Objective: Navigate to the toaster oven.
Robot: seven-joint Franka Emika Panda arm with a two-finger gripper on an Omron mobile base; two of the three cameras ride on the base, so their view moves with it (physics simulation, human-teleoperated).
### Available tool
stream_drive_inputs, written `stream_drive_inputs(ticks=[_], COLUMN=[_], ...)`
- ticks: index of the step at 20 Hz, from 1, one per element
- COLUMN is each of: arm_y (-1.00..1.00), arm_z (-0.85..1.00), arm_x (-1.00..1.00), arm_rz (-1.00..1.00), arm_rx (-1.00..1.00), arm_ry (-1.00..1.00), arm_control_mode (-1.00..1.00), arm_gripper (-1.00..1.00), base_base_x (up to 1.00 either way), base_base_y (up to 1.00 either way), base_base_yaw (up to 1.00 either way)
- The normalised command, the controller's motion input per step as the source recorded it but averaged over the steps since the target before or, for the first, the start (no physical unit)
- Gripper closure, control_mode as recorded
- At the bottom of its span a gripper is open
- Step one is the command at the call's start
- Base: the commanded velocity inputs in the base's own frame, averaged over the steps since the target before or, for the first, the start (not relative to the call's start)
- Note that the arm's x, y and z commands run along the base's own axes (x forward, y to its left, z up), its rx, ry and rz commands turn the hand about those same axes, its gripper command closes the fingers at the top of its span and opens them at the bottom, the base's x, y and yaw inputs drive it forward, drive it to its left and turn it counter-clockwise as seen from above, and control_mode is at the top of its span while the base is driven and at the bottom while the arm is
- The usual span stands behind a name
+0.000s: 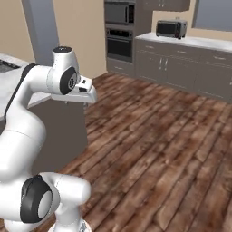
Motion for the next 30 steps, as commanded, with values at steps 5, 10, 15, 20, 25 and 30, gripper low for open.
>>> stream_drive_inputs(ticks=[5,10,15,20,25,30], arm_y=[0.00,0.00,0.00,0.00,0.00,0.00], arm_z=[0.00,0.00,0.00,0.00,0.00,0.00], arm_x=[0.00,0.00,0.00,0.00,0.00,0.00], arm_rz=[0.00,0.00,0.00,0.00,0.00,0.00], arm_rx=[0.00,0.00,0.00,0.00,0.00,0.00], arm_ry=[0.00,0.00,0.00,0.00,0.00,0.00], arm_control_mode=[1.00,1.00,1.00,1.00,1.00,1.00], arm_gripper=[-1.00,-1.00,-1.00,-1.00,-1.00,-1.00], base_base_x=[1.00,1.00,1.00,1.00,1.00,1.00], base_base_y=[-0.03,-0.02,-0.03,-0.01,0.00,0.00], base_base_yaw=[0.00,0.00,0.00,0.00,0.00,0.00])
